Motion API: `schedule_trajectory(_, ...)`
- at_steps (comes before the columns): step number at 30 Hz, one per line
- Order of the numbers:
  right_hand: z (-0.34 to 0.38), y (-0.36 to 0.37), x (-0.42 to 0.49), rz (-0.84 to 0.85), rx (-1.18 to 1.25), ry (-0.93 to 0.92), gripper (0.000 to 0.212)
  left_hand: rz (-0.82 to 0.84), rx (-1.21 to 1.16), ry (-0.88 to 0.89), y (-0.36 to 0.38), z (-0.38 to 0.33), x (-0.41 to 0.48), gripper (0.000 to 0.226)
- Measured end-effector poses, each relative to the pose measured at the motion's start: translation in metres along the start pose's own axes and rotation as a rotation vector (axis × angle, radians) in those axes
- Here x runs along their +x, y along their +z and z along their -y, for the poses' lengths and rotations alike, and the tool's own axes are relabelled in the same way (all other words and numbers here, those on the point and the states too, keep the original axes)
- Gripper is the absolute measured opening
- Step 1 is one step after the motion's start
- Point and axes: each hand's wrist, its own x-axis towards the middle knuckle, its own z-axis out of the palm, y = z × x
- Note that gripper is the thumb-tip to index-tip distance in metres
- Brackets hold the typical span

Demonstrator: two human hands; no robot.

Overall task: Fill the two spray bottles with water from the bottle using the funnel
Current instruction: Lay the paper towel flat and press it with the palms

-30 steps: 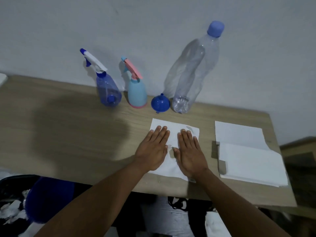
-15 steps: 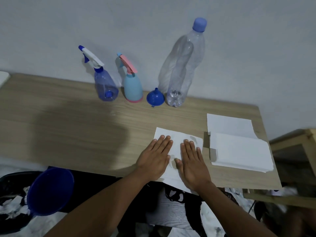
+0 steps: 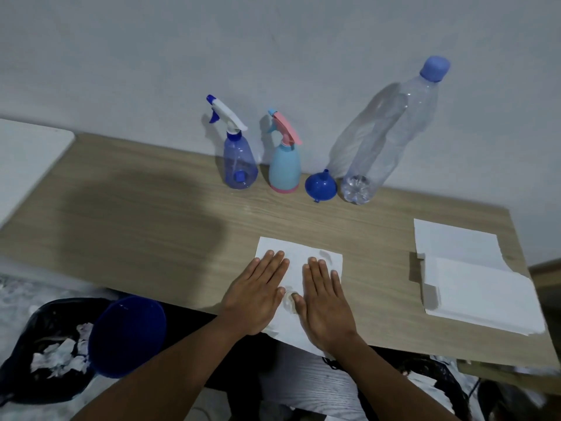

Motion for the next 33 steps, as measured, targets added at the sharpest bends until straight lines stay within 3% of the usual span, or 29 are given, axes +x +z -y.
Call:
schedule_trajectory(14, 0.11, 0.011, 0.106, -0.006, -0.002, -0.04, 0.069, -0.006, -0.027, -0.024, -0.015, 0.152, -0.013, 0.059)
schedule_trajectory(23, 0.12, 0.002, 0.156, 0.042, 0.003, -0.051, 0.071, 0.012, -0.052, -0.037, -0.02, 0.193, 0.015, 0.06)
schedule_trajectory(26, 0.114, -0.009, 0.154, 0.076, 0.213, -0.108, 0.068, 0.028, -0.193, -0.034, -0.023, 0.197, 0.014, 0.061)
schedule_trajectory(29, 0.103, -0.03, 0.149, -0.045, 0.542, -0.083, 0.055, -0.001, -0.318, -0.02, -0.035, 0.205, 0.013, 0.062)
schedule_trajectory(31, 0.095, -0.036, 0.141, -0.098, 0.484, -0.105, 0.056, -0.027, -0.275, -0.022, -0.037, 0.21, 0.006, 0.064)
schedule_trajectory(33, 0.087, -0.034, 0.134, -0.029, 0.347, -0.159, 0.062, -0.015, -0.238, -0.033, -0.036, 0.214, -0.004, 0.071)
